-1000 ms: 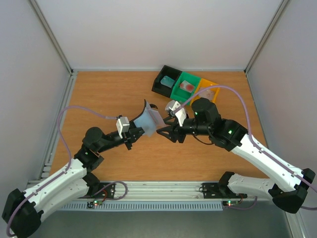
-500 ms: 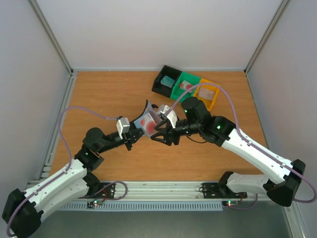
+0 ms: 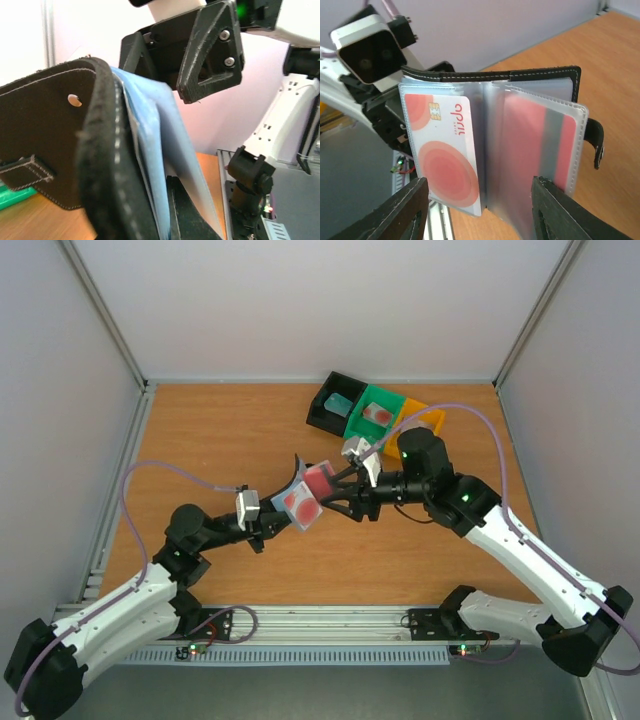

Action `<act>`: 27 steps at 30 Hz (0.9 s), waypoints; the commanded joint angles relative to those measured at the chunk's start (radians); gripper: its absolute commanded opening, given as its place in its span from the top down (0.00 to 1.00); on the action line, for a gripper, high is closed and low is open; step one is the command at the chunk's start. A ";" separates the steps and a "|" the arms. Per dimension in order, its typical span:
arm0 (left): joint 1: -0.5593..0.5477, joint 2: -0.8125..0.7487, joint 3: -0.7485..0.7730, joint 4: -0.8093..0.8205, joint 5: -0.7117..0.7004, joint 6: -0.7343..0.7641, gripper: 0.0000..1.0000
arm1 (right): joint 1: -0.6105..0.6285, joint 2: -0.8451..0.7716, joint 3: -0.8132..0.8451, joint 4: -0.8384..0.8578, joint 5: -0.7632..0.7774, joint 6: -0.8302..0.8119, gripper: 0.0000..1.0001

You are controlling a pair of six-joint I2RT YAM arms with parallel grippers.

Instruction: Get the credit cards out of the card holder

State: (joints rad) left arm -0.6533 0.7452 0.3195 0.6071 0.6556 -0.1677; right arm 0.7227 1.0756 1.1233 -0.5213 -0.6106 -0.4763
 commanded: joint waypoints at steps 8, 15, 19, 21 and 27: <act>-0.005 -0.019 0.008 0.191 0.143 -0.039 1.00 | -0.017 0.087 0.071 -0.034 -0.350 -0.031 0.57; -0.004 -0.007 0.016 0.189 0.145 -0.044 1.00 | 0.029 0.127 0.099 -0.029 -0.388 -0.021 0.68; -0.005 -0.001 0.025 0.134 0.097 -0.051 1.00 | 0.057 0.151 0.125 -0.059 -0.407 -0.043 0.79; -0.005 -0.002 0.029 0.098 0.065 -0.057 1.00 | 0.060 0.148 0.126 -0.057 -0.417 -0.043 0.83; -0.004 -0.003 0.026 0.085 0.067 -0.068 1.00 | 0.061 0.137 0.120 -0.037 -0.428 -0.028 0.92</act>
State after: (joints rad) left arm -0.6559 0.7448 0.3176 0.6834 0.7616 -0.2260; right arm 0.7635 1.2217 1.2190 -0.5766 -0.9737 -0.5102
